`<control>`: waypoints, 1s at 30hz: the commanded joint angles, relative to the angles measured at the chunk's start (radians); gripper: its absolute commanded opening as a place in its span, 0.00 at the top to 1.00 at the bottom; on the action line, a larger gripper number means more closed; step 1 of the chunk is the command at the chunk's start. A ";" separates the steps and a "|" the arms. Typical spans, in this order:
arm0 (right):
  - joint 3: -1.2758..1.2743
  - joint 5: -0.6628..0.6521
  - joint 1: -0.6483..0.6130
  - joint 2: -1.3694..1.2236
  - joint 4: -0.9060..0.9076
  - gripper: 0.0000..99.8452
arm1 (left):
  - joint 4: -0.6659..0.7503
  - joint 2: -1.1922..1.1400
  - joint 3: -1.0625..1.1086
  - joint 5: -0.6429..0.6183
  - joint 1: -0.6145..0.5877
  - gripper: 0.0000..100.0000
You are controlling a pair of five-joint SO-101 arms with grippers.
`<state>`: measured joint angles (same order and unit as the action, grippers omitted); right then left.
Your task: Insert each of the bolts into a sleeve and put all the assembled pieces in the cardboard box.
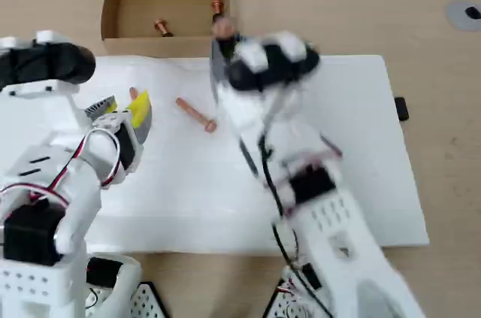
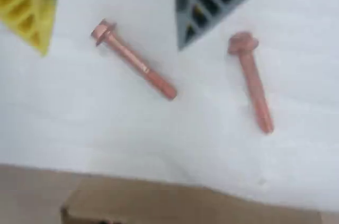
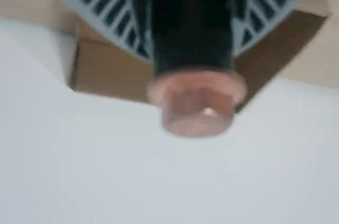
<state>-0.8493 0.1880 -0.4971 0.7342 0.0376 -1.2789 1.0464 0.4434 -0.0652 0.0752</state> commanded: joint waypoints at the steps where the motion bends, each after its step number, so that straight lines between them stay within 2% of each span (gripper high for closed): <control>1: 0.282 0.041 0.033 -0.252 -0.035 0.99 | 0.003 -0.005 0.003 -0.005 -0.018 0.83; 15: 0.901 0.072 0.053 -1.032 -0.035 0.99 | 0.026 -0.005 0.114 0.000 -0.173 0.83; 25: 1.454 0.068 0.127 -1.543 -0.035 0.99 | 0.018 -0.004 0.138 0.003 -0.180 0.83; 30: 1.647 0.066 0.127 -1.712 -0.002 0.99 | 0.018 -0.004 0.140 0.003 -0.180 0.83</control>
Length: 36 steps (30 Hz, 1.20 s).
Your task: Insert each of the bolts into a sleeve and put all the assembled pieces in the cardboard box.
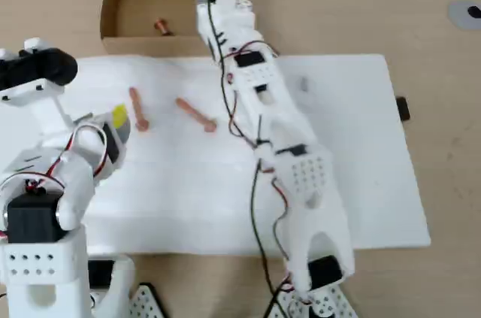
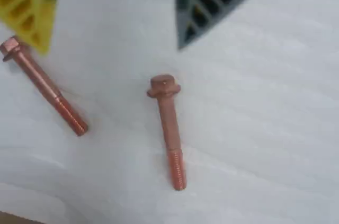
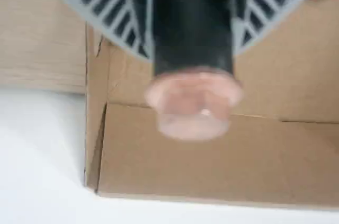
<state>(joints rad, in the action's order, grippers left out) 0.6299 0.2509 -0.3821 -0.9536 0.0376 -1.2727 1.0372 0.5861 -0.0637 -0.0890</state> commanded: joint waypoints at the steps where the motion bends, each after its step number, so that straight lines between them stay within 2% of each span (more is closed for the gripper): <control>1: 0.197 0.003 0.007 -0.045 0.026 0.99 | 0.012 0.005 -0.003 0.002 -0.015 0.83; 9: 0.355 -0.034 0.007 -0.168 0.244 0.98 | 0.012 0.005 -0.003 -0.005 -0.015 0.83; 16: 0.479 -0.071 0.002 -0.176 0.503 0.75 | 0.000 0.005 -0.005 -0.003 -0.014 0.83; 21: 0.644 -0.069 0.002 -0.176 0.690 0.68 | -0.011 0.005 -0.005 -0.002 -0.011 0.83; 27: 1.032 -0.063 0.002 -0.176 1.053 0.68 | -0.046 -0.002 -0.006 0.000 -0.014 0.83; 31: 1.043 -0.064 0.025 -0.067 1.355 0.69 | -0.186 0.007 0.005 0.048 -0.005 0.83; 34: 1.030 -0.064 0.031 0.065 1.576 0.78 | -0.295 0.018 0.002 0.106 0.000 0.83; 36: 1.036 -0.068 0.030 0.124 1.672 0.86 | -0.307 0.058 0.006 0.112 -0.021 0.83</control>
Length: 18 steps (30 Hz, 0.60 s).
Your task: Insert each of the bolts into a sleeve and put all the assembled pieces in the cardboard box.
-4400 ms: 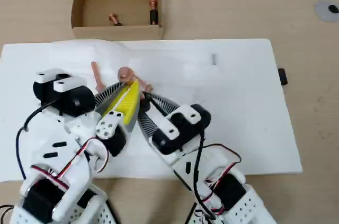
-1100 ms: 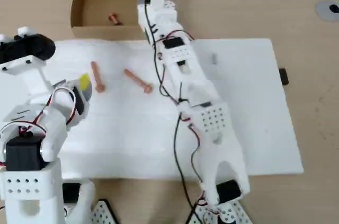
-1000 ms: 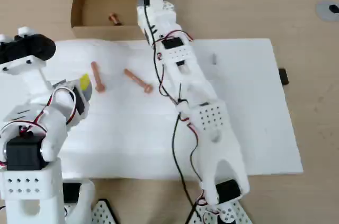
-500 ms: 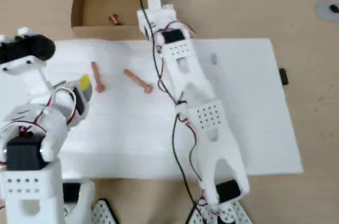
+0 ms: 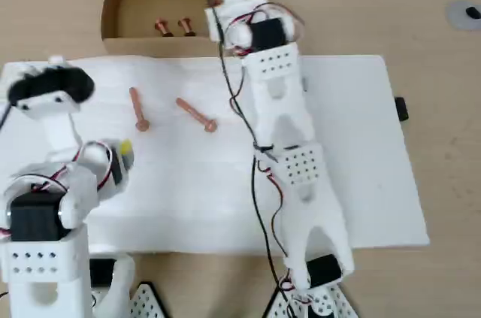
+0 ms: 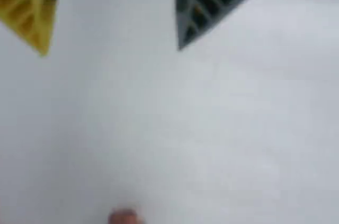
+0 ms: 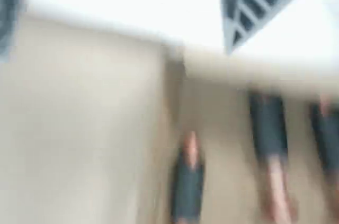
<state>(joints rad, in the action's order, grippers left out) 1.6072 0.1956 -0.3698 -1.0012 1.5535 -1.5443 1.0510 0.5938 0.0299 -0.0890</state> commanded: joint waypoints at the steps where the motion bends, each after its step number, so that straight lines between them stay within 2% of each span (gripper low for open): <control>1: 0.061 -0.009 0.018 0.205 0.195 0.90 | -0.031 0.074 -0.002 0.021 -0.035 0.83; 4: 0.058 -0.009 0.035 0.302 0.236 0.99 | -0.003 0.183 0.006 0.046 -0.068 0.83; 10: 0.058 -0.012 0.051 0.473 0.236 0.99 | 0.066 0.463 0.176 0.127 -0.069 0.83; 14: 0.054 -0.012 0.056 0.585 0.236 0.99 | 0.071 0.673 0.324 0.138 -0.069 0.83; 18: -0.081 -0.012 0.058 0.734 0.236 0.99 | 0.123 0.785 0.417 0.138 -0.068 0.83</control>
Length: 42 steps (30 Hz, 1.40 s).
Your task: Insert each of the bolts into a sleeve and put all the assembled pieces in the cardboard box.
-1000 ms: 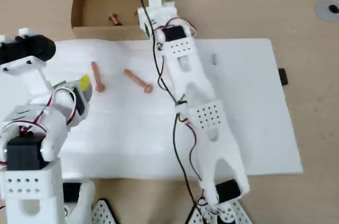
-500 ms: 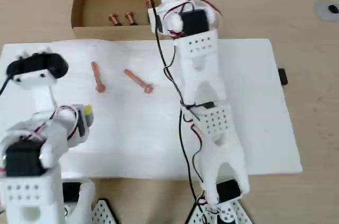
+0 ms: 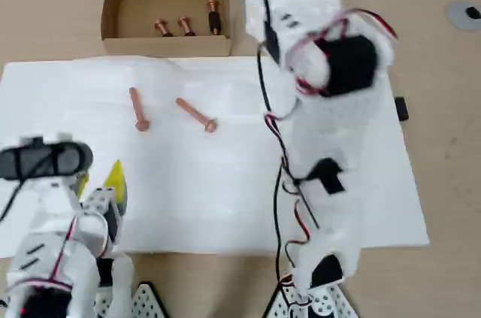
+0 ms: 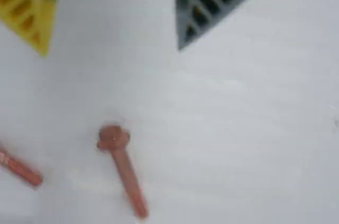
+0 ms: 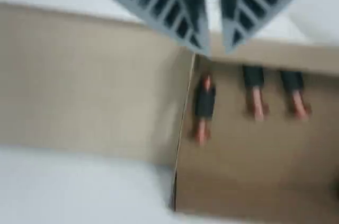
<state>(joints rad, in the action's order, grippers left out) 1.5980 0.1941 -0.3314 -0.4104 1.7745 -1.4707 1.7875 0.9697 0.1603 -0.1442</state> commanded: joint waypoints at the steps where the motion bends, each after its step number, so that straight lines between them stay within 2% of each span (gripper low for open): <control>1: -0.133 -0.011 0.019 0.194 0.015 0.99 | 0.068 0.036 0.054 0.008 -0.014 0.83; 5: -0.484 -0.012 0.019 0.443 0.015 0.99 | 0.140 0.022 0.100 0.008 -0.018 0.83; 9: -0.846 -0.009 0.021 0.704 0.006 0.99 | 0.143 0.022 0.141 0.002 -0.025 0.83; 20: -1.515 -0.014 0.021 1.227 -0.117 0.99 | 0.140 0.022 0.285 0.002 -0.046 0.83; 26: -1.851 -0.014 0.036 1.454 -0.270 0.99 | 0.146 0.022 0.537 0.002 -0.052 0.83; 28: -1.968 -0.014 0.073 1.527 -0.342 0.99 | 0.198 0.022 0.621 0.008 -0.046 0.83; 32: -2.226 -0.014 0.179 1.673 -0.522 0.99 | 0.244 0.033 0.629 0.008 -0.046 0.83; 36: -2.511 -0.014 0.217 1.833 -0.686 0.99 | 0.244 0.033 0.629 0.008 -0.046 0.83; 42: -2.790 -0.017 0.237 2.150 -0.697 0.99 | 0.244 0.033 0.629 0.008 -0.046 0.83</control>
<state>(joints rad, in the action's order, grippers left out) -1.0994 0.1926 -0.1089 1.5965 1.1040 -1.2451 1.8151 1.6034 0.1603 -0.1811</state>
